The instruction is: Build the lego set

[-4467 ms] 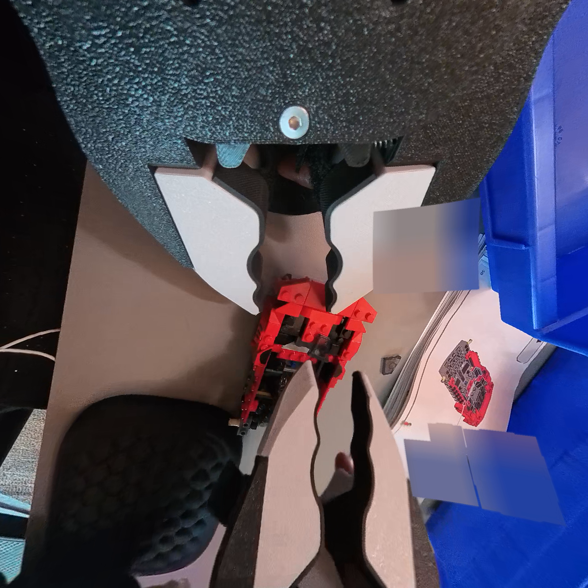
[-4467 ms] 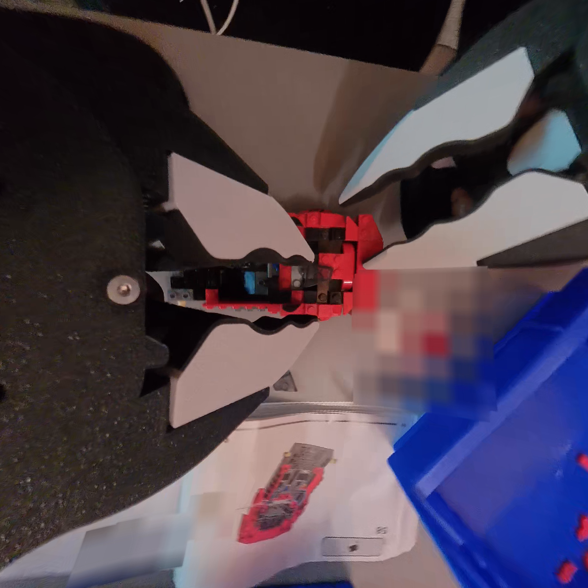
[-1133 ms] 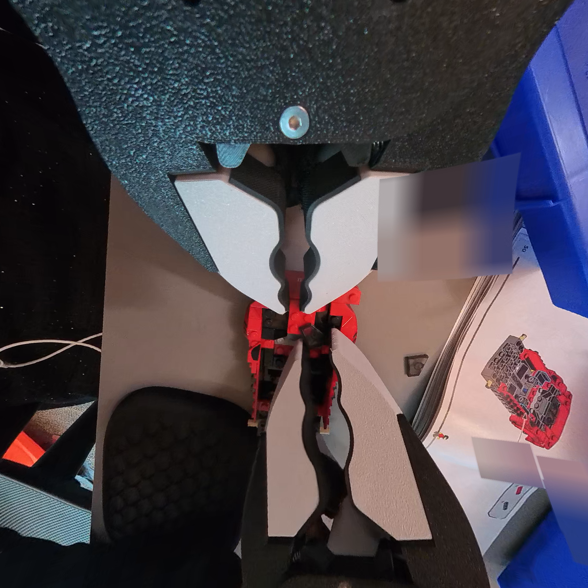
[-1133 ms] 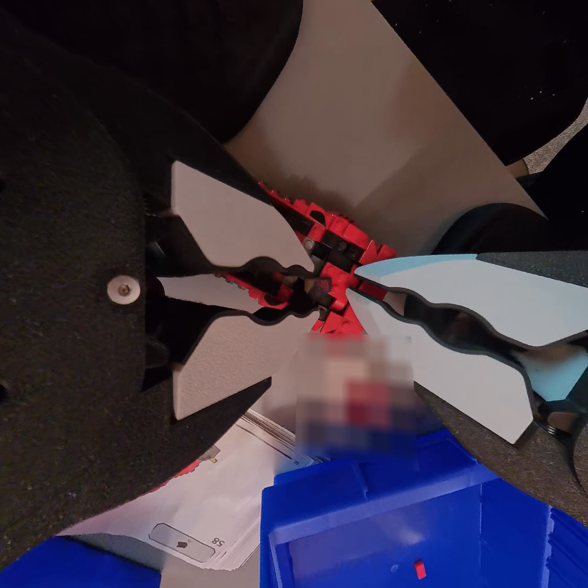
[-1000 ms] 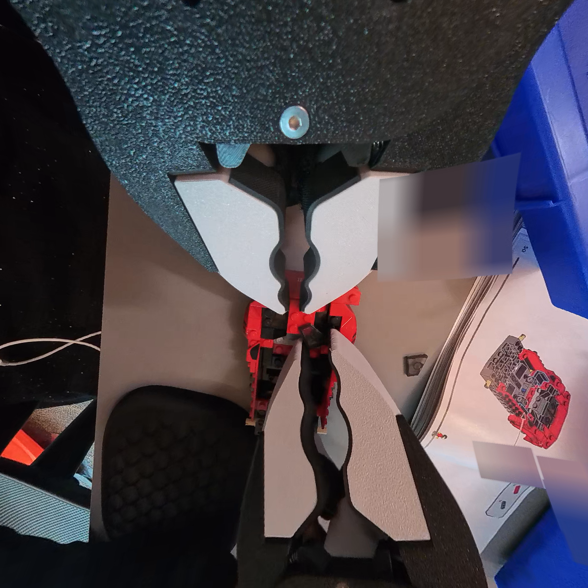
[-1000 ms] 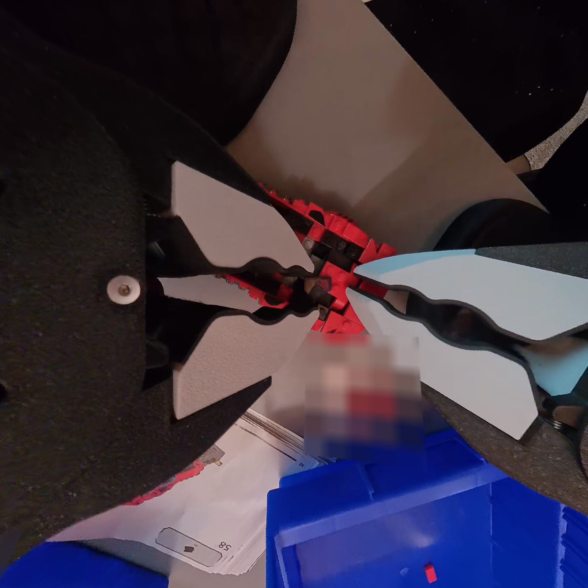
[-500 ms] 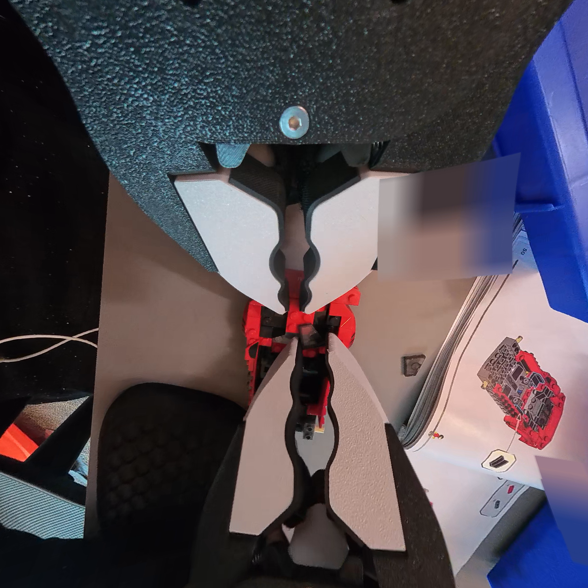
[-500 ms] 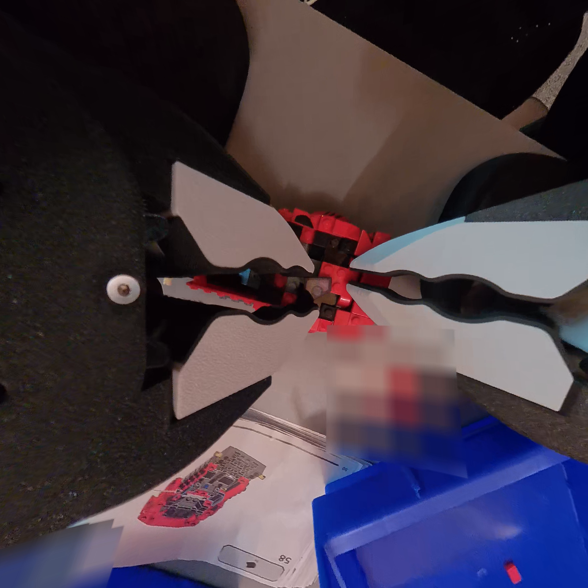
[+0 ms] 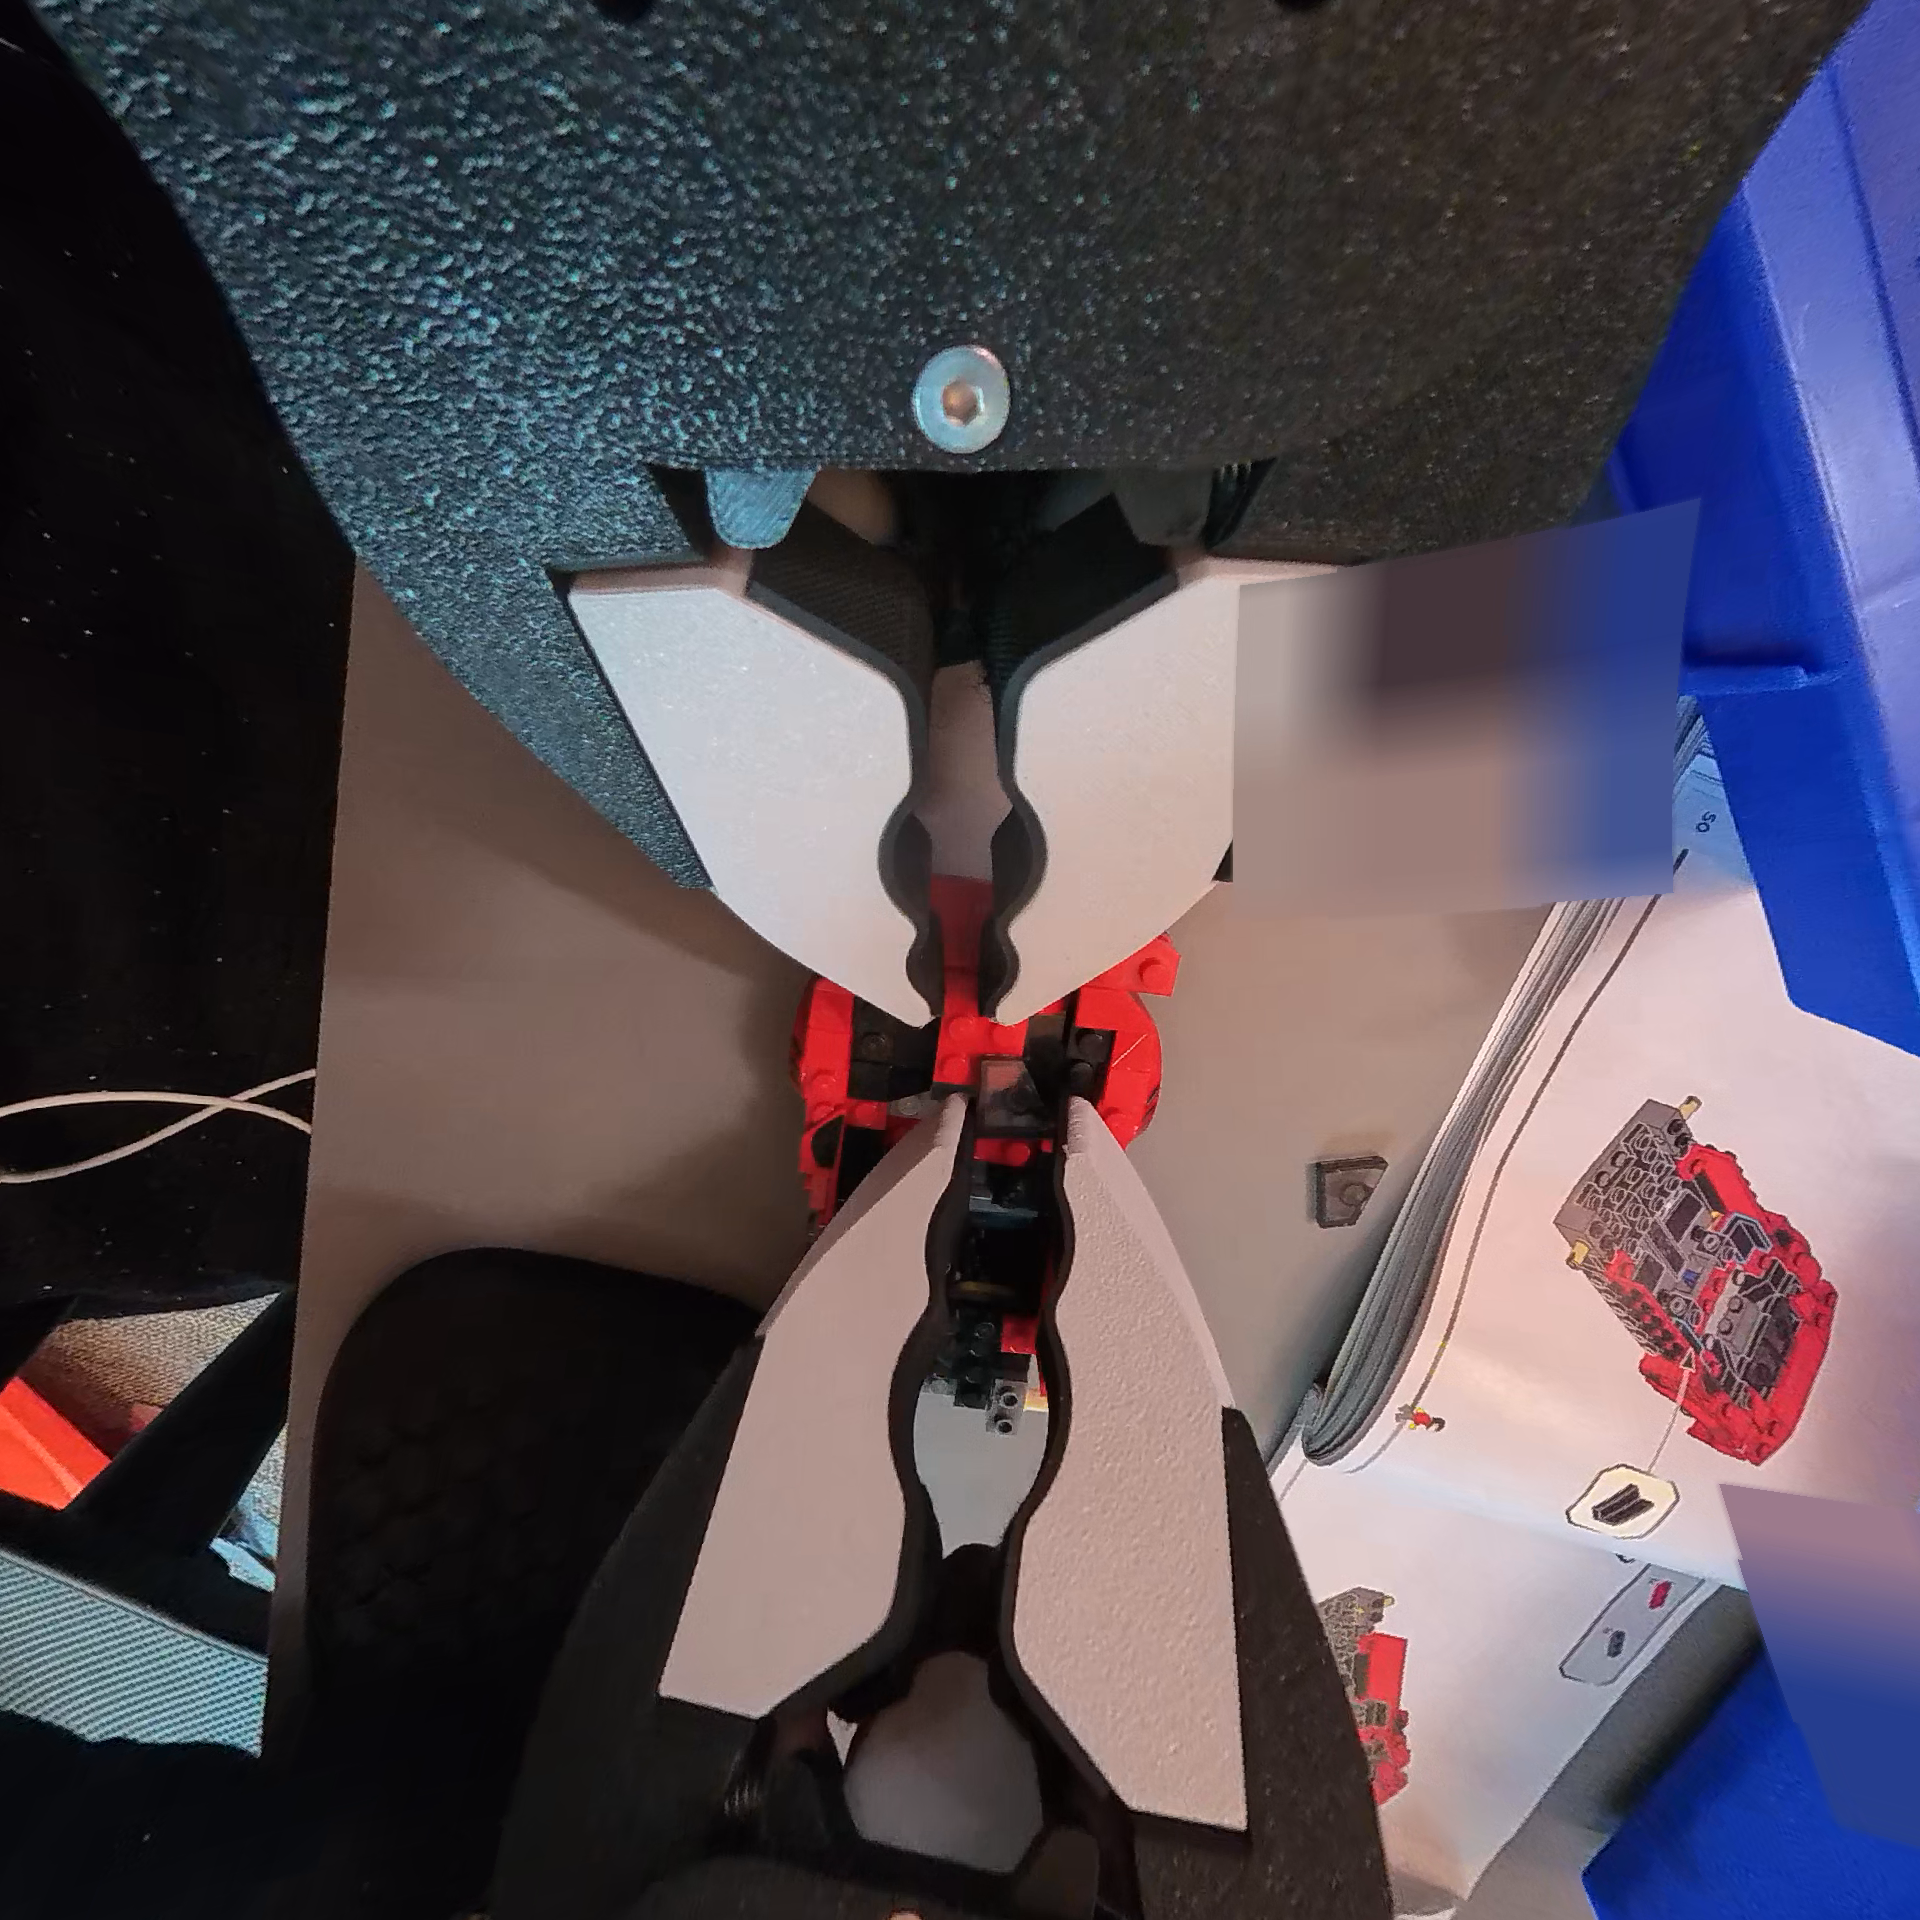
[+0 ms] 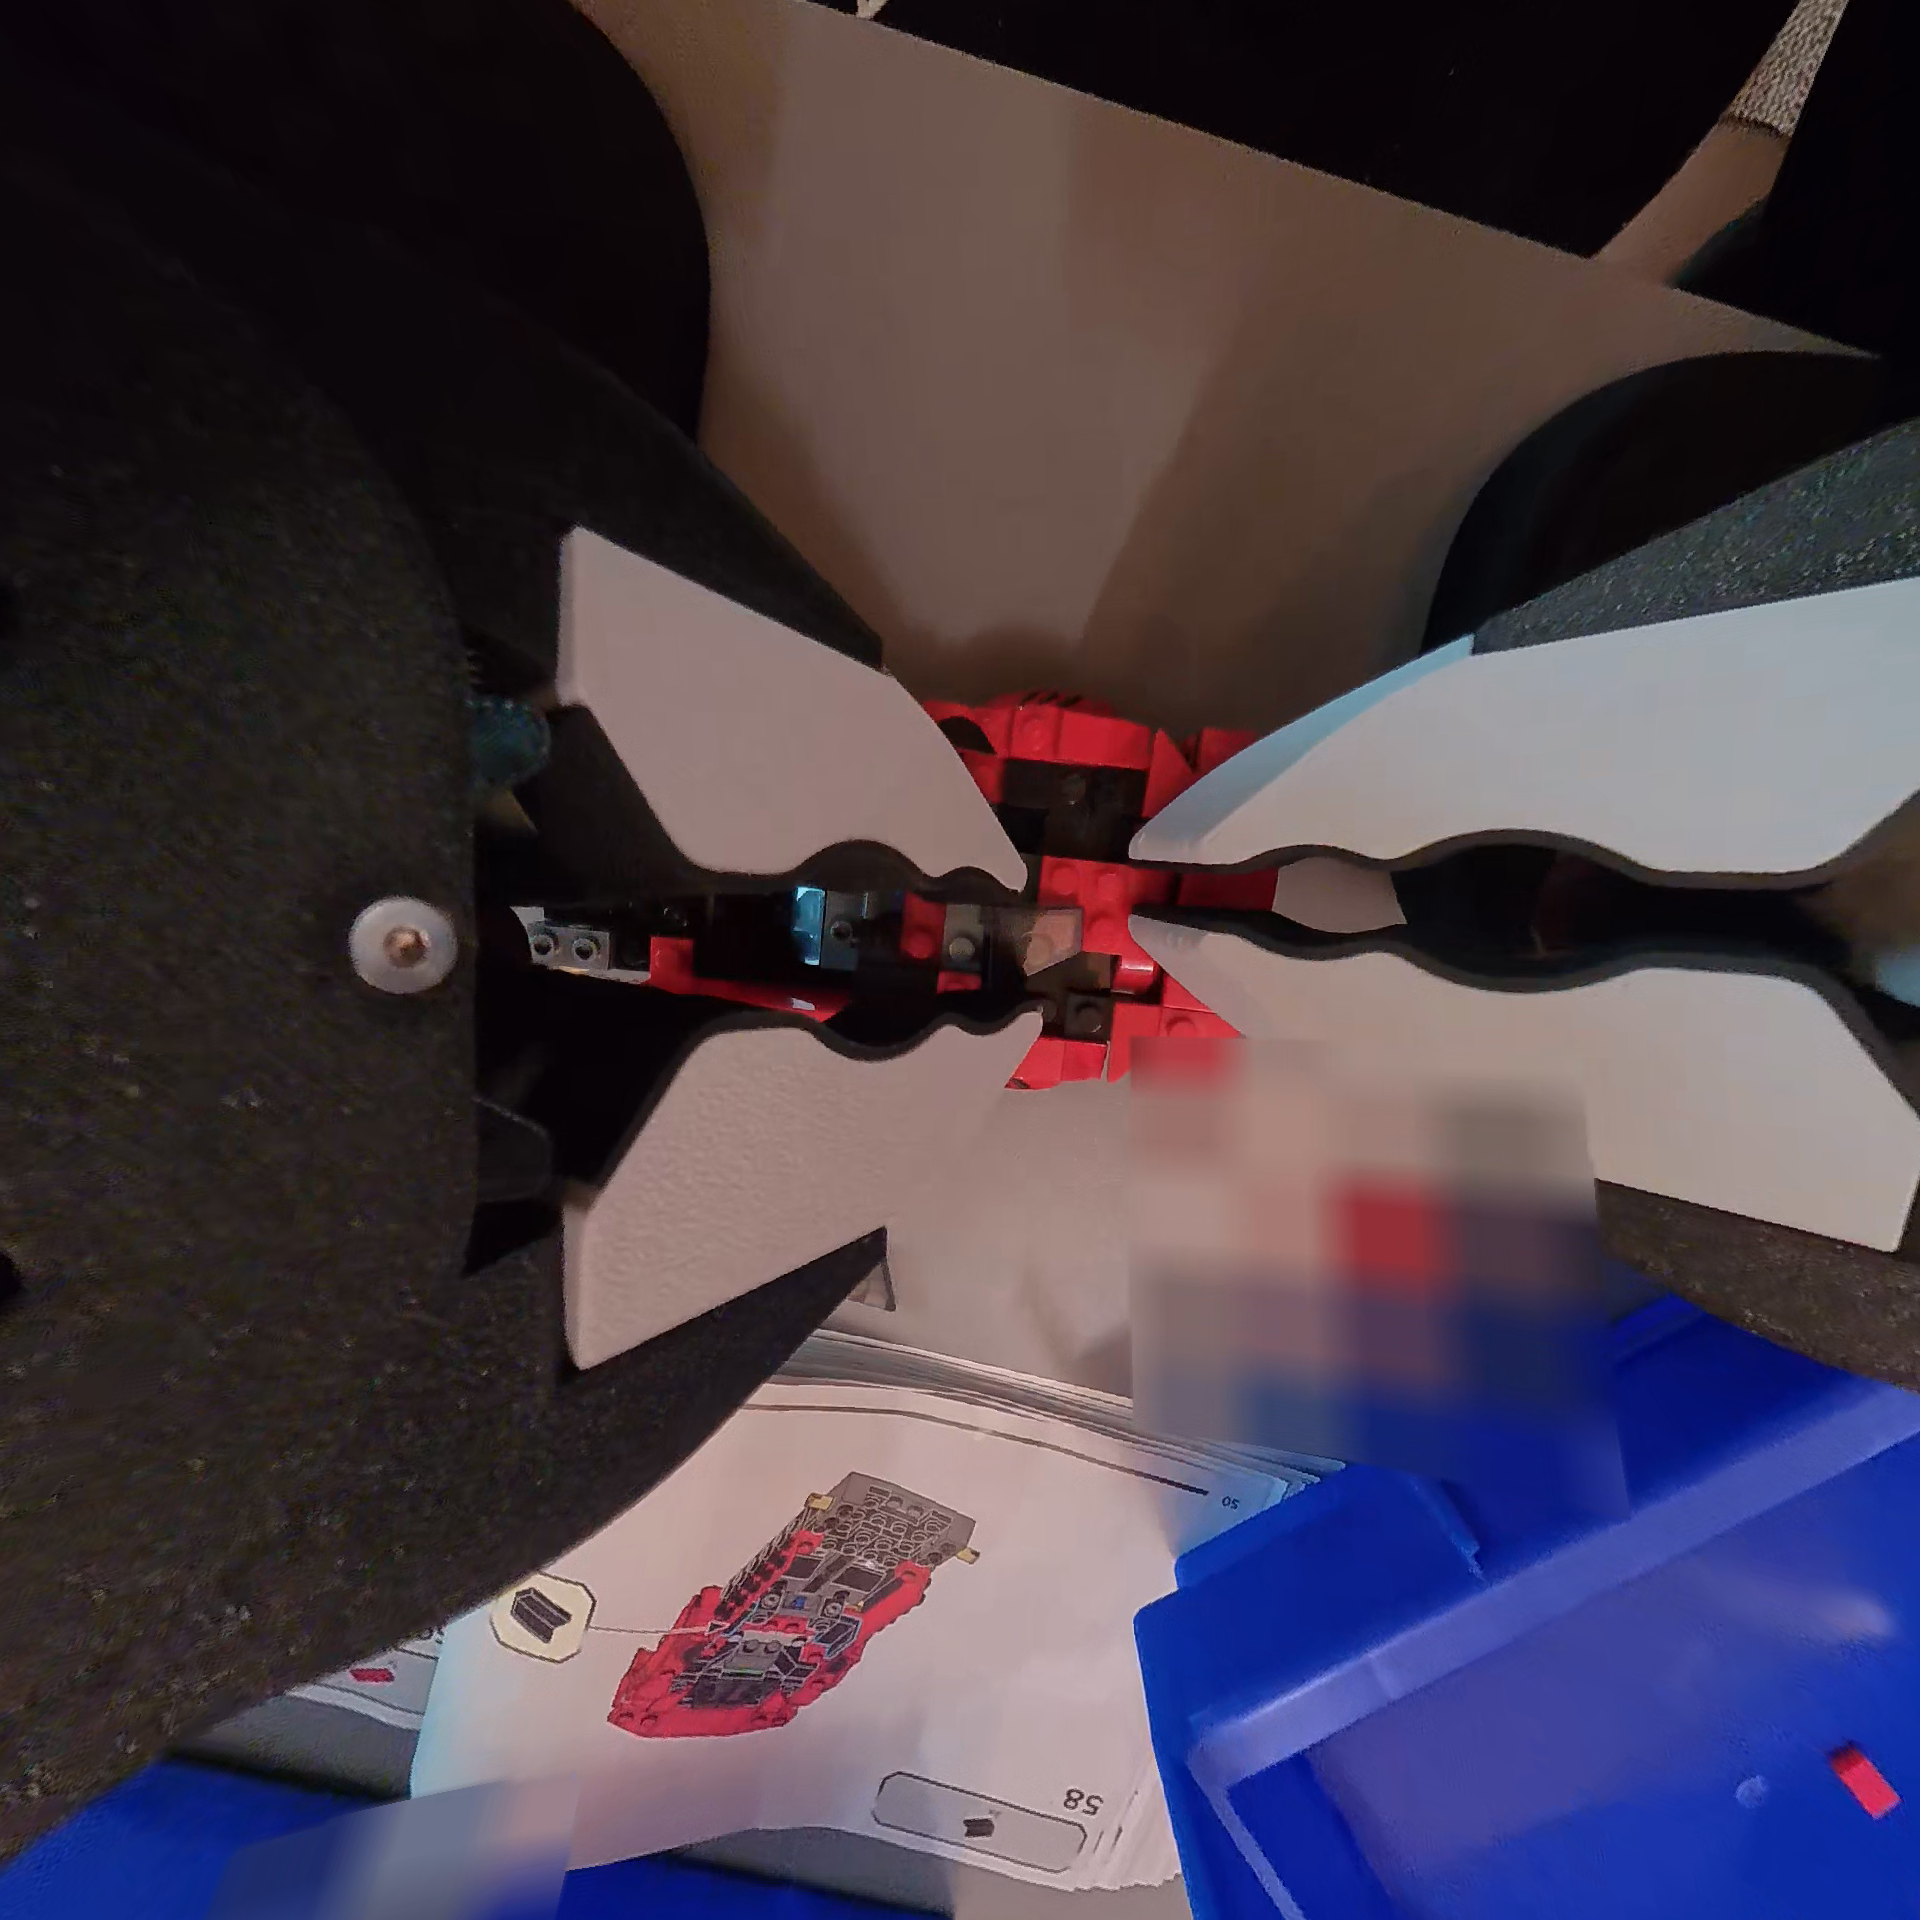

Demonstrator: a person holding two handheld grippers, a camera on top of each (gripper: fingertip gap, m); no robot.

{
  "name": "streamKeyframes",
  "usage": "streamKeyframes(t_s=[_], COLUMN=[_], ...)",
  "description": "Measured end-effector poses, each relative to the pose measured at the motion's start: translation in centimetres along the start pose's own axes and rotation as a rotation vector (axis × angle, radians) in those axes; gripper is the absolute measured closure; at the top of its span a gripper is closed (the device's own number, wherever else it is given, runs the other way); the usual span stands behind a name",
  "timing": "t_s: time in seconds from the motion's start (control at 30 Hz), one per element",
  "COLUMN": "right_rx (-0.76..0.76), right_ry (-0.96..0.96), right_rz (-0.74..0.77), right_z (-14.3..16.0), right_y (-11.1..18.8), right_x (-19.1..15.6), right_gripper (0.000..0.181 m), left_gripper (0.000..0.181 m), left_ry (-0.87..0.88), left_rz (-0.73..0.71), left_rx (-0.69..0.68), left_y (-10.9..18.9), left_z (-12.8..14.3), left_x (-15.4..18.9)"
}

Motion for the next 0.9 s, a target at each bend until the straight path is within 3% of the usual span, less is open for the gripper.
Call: streamKeyframes(t_s=[0.3, 0.47, 0.73, 0.9], right_rx=[0.005, 0.081, 0.168, 0.183], right_ry=[-0.020, -0.043, -0.158, -0.170], right_rz=[0.020, -0.001, -0.101, -0.068], right_z=[0.0, 0.0, 2.1, 2.6], right_y=[0.1, 1.0, 1.5, 1.0], right_x=[-0.1, -0.1, -0.5, -0.3], right_gripper=[0.165, 0.158, 0.163, 0.163], left_gripper=[0.175, 0.177, 0.181, 0.181], left_ry=[-0.007, -0.016, -0.048, -0.069], left_rz=[-0.003, -0.016, -0.044, -0.026], left_rx=[0.004, 0.038, 0.098, 0.081], left_y=[0.0, 0.3, -0.2, -0.6], left_z=[0.0, -0.4, -1.5, -1.4], left_x=[0.0, -0.3, -0.7, -0.6])
Point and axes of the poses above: each gripper's, where its closed fingertips meet, y back along the fingers, z out of its underside, x = y × z across the jaws, the point moved 6 cm from there along y, back along the fingers, and after that the axes turned 7 degrees about -z, right-handed, at the moved point
